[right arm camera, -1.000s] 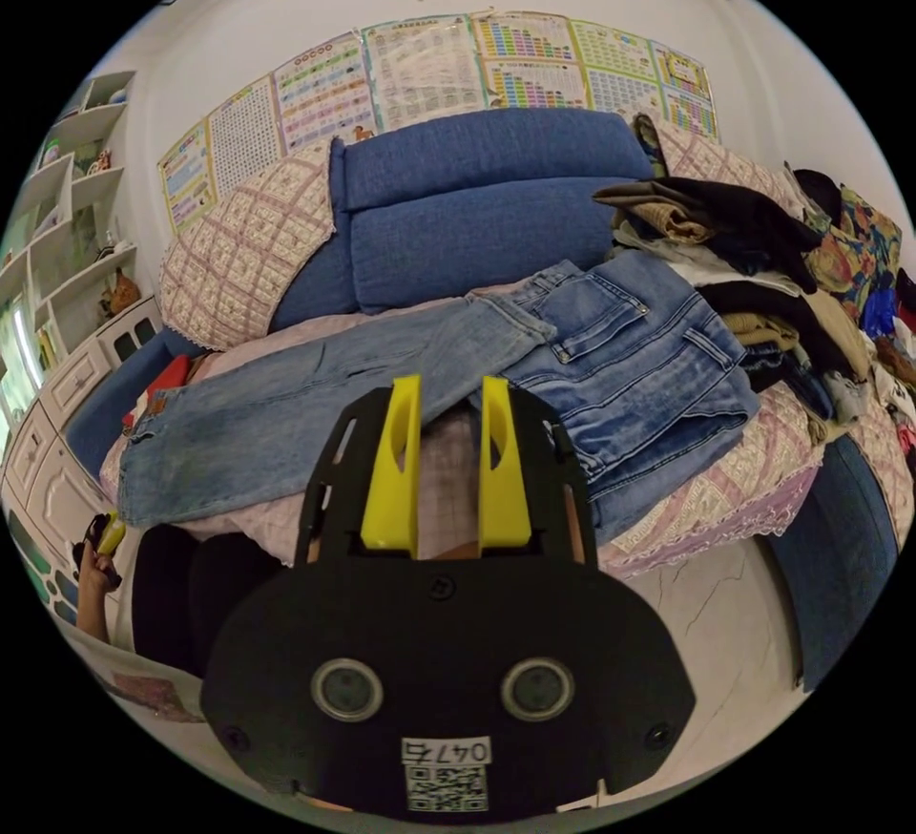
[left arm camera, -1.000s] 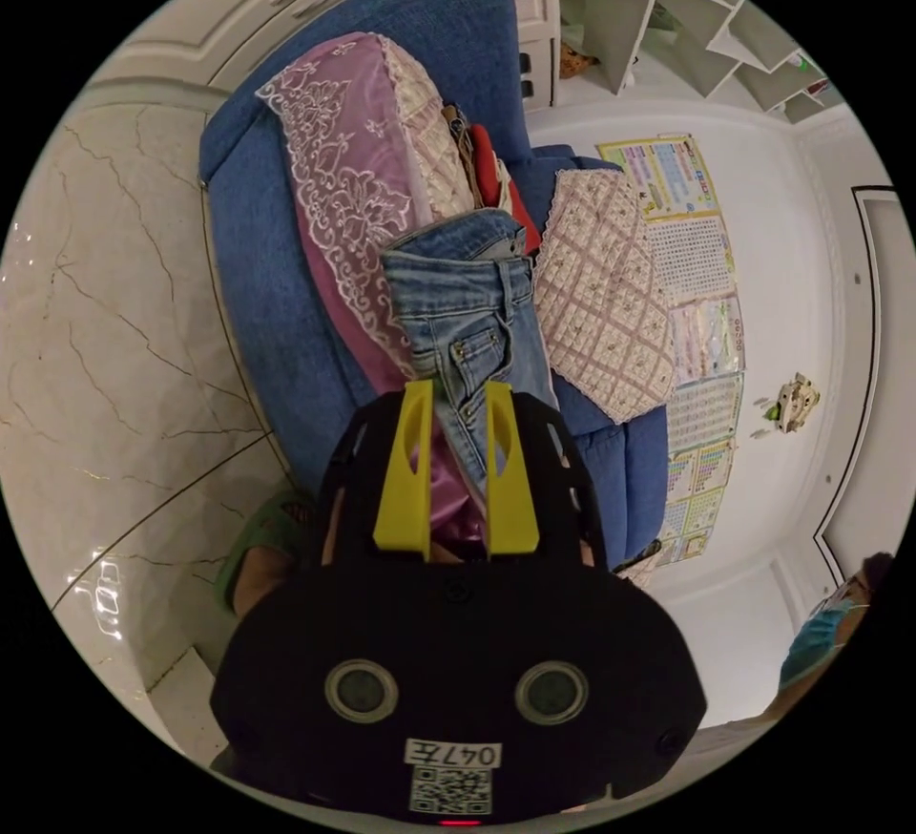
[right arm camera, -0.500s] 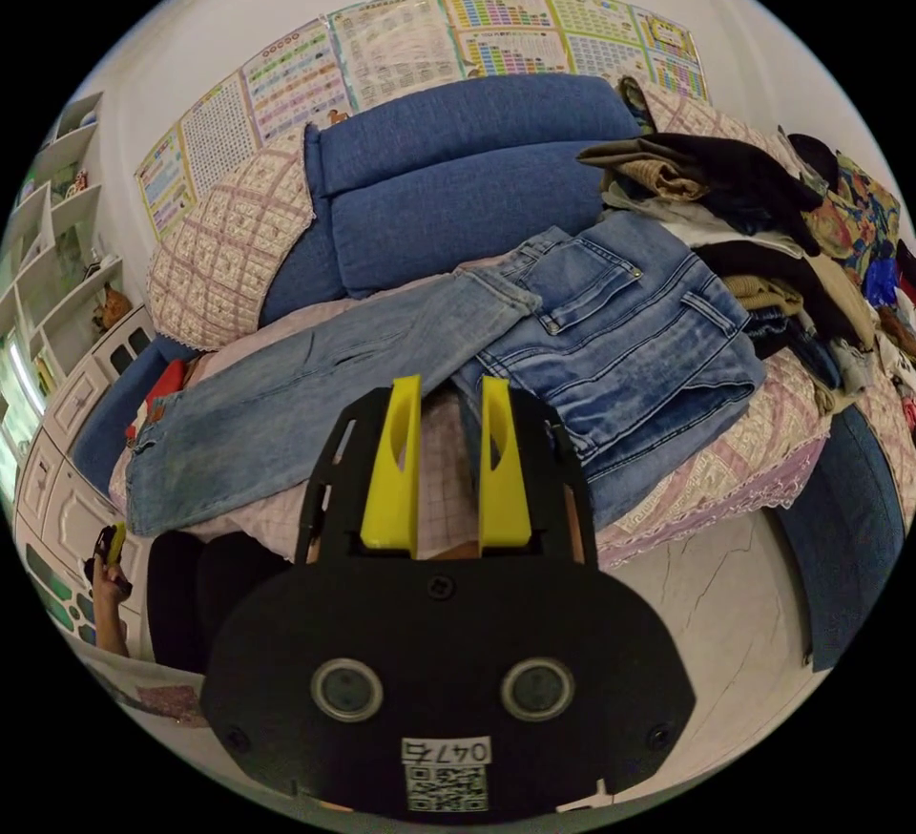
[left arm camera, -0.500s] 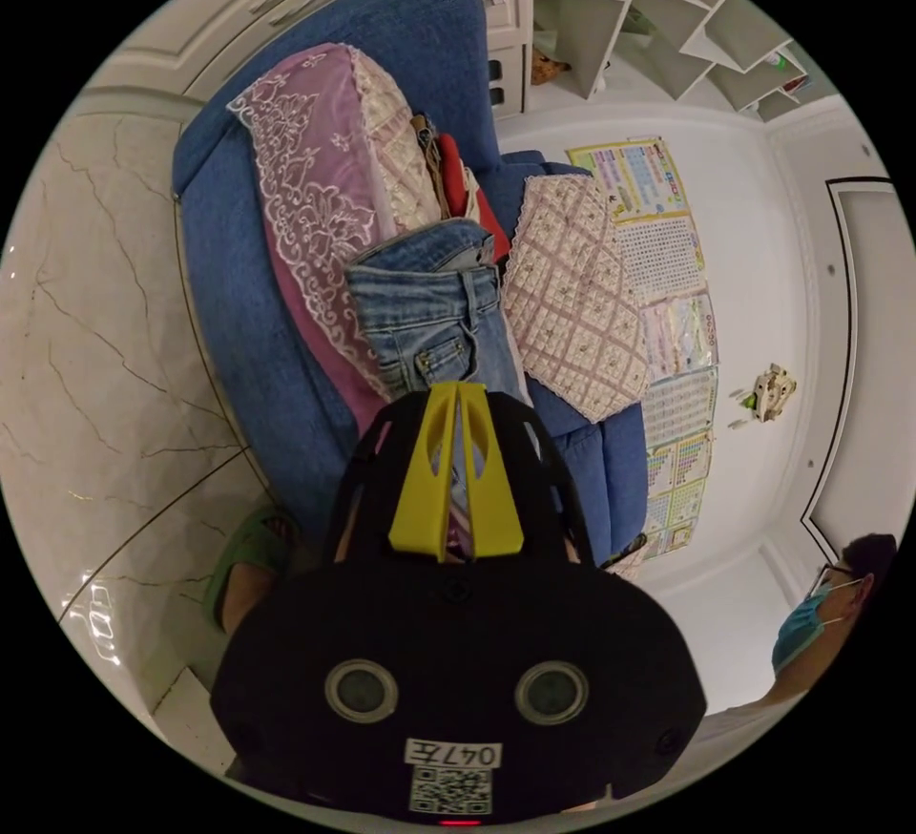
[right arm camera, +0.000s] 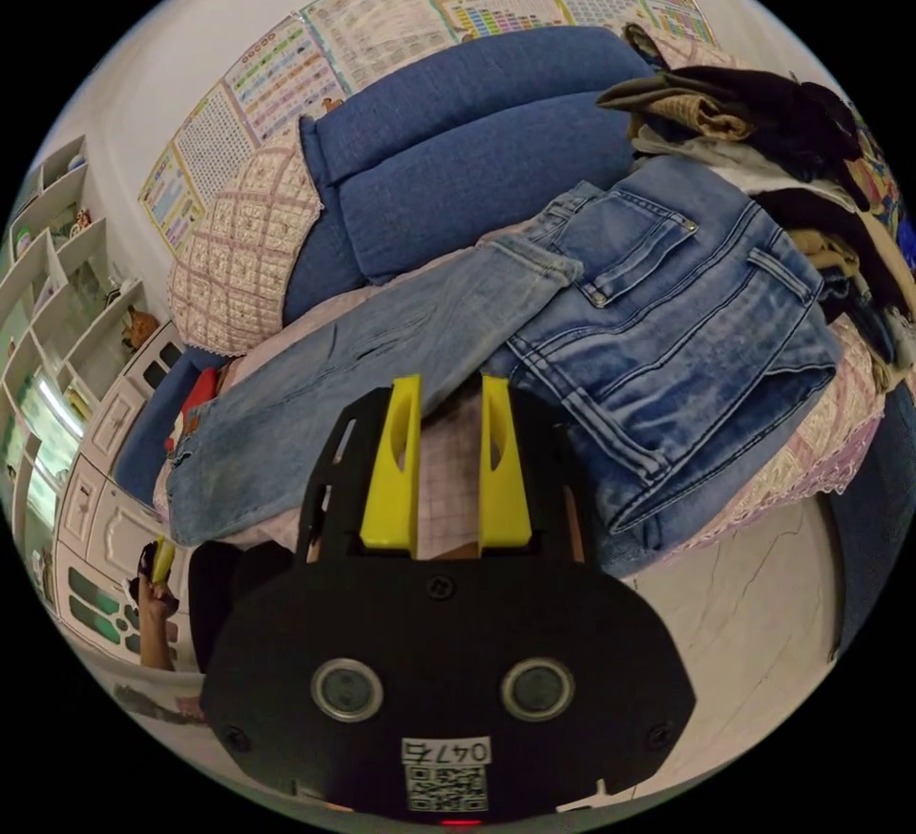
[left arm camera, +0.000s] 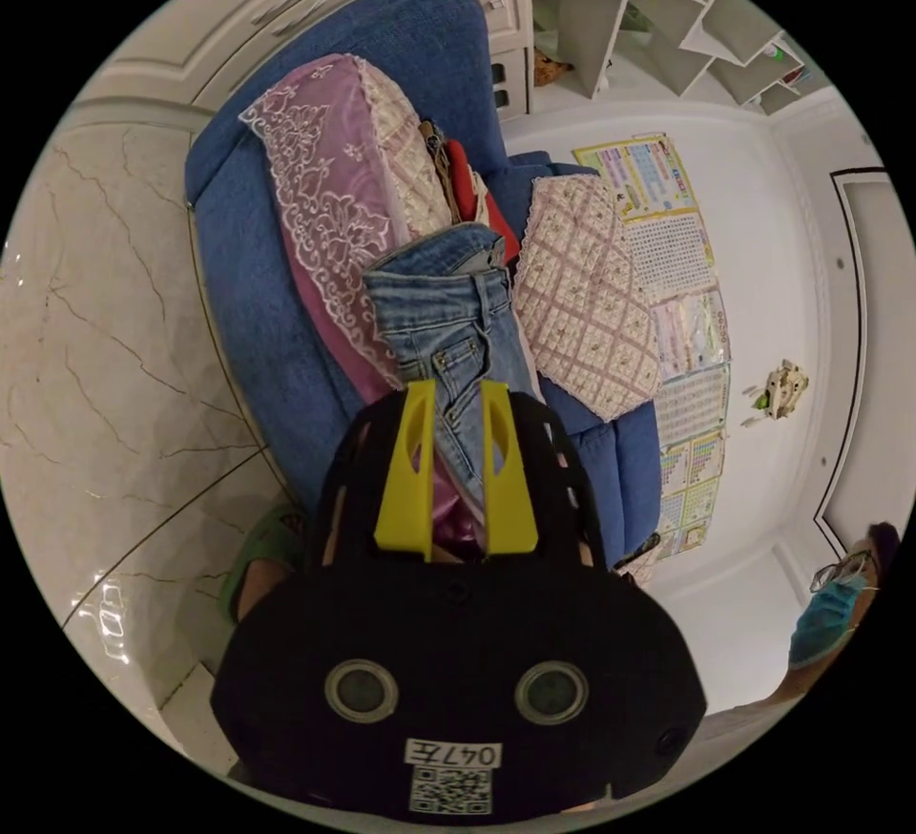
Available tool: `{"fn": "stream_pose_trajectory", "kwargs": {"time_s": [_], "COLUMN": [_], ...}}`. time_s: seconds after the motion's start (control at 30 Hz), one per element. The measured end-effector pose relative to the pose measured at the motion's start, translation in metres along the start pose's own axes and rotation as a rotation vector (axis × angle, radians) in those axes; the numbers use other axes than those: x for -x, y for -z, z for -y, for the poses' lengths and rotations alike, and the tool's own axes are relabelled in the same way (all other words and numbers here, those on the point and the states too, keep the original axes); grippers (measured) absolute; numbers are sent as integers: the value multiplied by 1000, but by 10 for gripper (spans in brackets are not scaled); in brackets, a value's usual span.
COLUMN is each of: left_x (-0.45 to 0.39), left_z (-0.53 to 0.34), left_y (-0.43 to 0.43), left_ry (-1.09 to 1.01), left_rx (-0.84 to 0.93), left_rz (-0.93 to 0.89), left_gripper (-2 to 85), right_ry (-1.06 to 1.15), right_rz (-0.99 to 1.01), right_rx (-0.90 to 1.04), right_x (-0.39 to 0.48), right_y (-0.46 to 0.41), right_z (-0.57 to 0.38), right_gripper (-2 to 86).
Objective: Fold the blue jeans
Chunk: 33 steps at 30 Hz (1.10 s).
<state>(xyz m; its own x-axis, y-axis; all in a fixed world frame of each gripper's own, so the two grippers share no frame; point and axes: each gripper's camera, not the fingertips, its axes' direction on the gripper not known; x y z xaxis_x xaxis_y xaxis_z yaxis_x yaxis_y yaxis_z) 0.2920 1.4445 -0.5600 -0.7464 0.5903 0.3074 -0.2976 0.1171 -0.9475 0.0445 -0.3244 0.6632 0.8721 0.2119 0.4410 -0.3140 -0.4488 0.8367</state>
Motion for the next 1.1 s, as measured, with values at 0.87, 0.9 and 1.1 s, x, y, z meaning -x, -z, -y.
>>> {"fn": "stream_pose_trajectory", "kwargs": {"time_s": [0.87,0.9,1.1], "left_x": [-43,-52,-168], "left_z": [-186,-191,-223], "left_y": [-28,-27,-40], "left_ry": [-135,-160,-450], "left_rx": [47,46,50], "left_rz": [-99,-92,-80], "left_gripper": [22,22,18], "right_ry": [154,167,338], "right_rz": [80,82,55], "right_rx": [-47,-67,-287], "right_x": [-61,-59,-19], "right_y": [67,71,118], "right_z": [98,102,169], "right_gripper": [-1,-1,-2]}}
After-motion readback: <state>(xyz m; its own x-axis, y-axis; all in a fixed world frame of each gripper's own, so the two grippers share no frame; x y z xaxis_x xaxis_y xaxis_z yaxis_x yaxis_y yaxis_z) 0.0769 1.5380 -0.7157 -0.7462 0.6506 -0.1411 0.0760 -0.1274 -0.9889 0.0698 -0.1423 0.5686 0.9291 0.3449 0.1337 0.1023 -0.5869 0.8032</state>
